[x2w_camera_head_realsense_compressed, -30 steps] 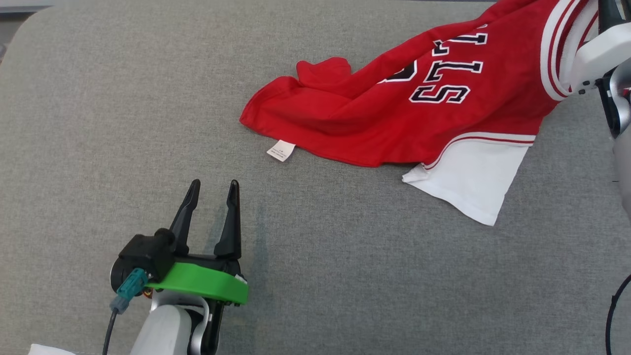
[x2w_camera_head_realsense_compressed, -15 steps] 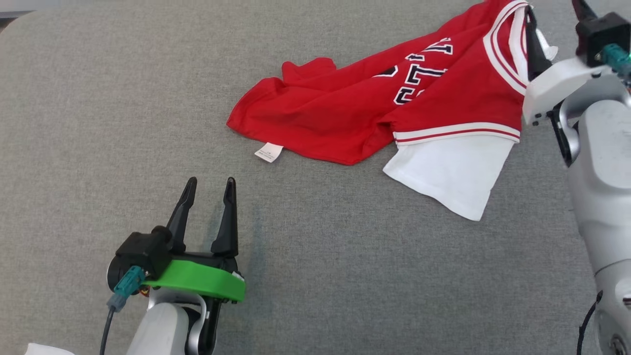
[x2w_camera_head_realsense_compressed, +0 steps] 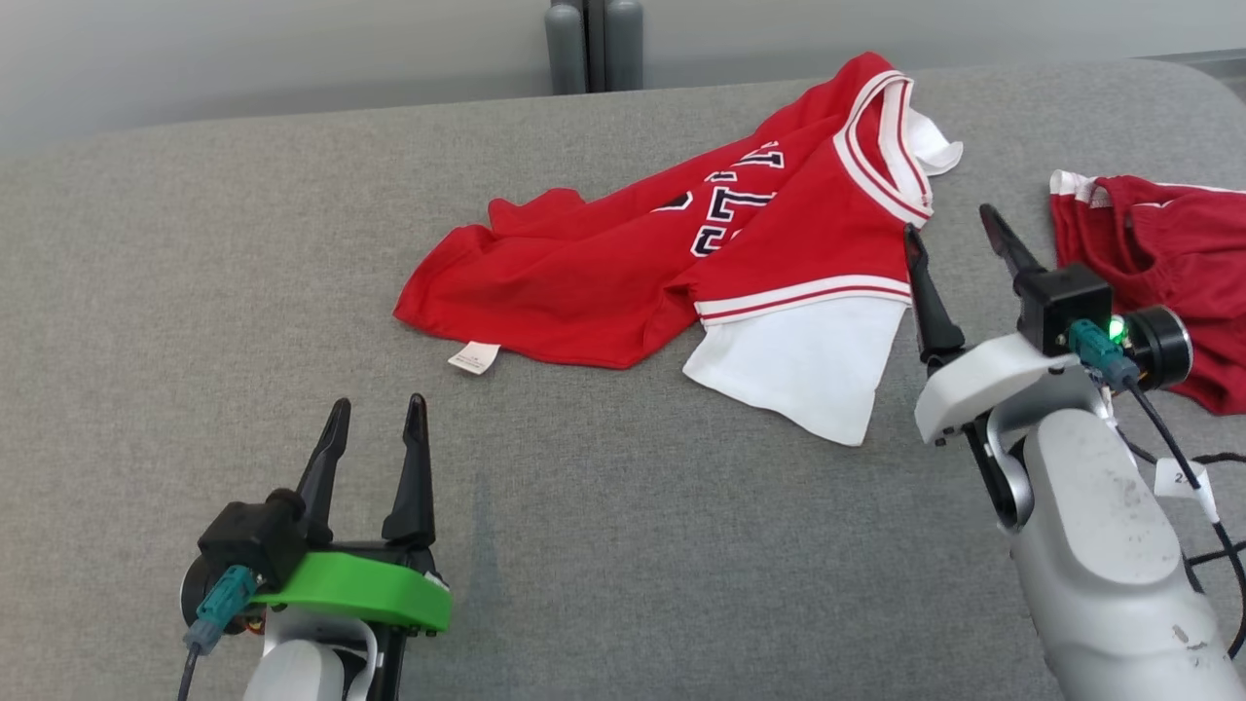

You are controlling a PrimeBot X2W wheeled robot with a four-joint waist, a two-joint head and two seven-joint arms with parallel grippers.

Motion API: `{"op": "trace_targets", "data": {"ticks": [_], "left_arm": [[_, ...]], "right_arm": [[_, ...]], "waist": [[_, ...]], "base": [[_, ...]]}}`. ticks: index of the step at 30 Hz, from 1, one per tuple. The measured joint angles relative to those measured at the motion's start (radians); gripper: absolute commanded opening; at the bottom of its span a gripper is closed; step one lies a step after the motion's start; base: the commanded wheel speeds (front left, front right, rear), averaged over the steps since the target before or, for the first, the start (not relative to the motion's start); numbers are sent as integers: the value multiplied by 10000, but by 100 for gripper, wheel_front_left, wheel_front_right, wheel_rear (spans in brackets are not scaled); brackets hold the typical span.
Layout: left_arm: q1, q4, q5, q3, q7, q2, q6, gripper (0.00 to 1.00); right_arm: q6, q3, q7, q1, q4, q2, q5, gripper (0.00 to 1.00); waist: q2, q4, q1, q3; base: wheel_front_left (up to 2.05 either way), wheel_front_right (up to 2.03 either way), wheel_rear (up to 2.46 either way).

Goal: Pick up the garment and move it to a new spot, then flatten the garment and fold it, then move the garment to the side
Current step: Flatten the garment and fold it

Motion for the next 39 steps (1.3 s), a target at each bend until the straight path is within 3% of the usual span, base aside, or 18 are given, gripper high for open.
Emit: {"op": "trace_targets", "data": {"ticks": [5,10,19,32,39], "left_arm": [[401,-6,23,267,-2,-12,2,100],[885,-56,21,525,-2,-46,0,100],[1494,-174,-6,869,-2,-69,0,100],[1587,-293,-4,917,-2,-92,0,100],[1564,-314,-42,876,-2,-98,2,100]], "right_arm": [[-2,-82,-2,1329,-867,194,370,100],[0,-84,-2,2770,-1664,211,1572,100],[0,-84,-2,3941,-2441,217,1952,100],[0,-19,-2,4146,-2359,215,1998,100],[0,311,176,3702,-786,221,2010,100]], "waist": [[0,-248,0,-490],[0,-355,0,-948],[0,-406,0,-1287],[0,-289,0,-1323],[0,-173,0,-1146]], "base": [[0,0,0],[0,0,0],[0,0,0],[0,0,0],[0,0,0]]}}
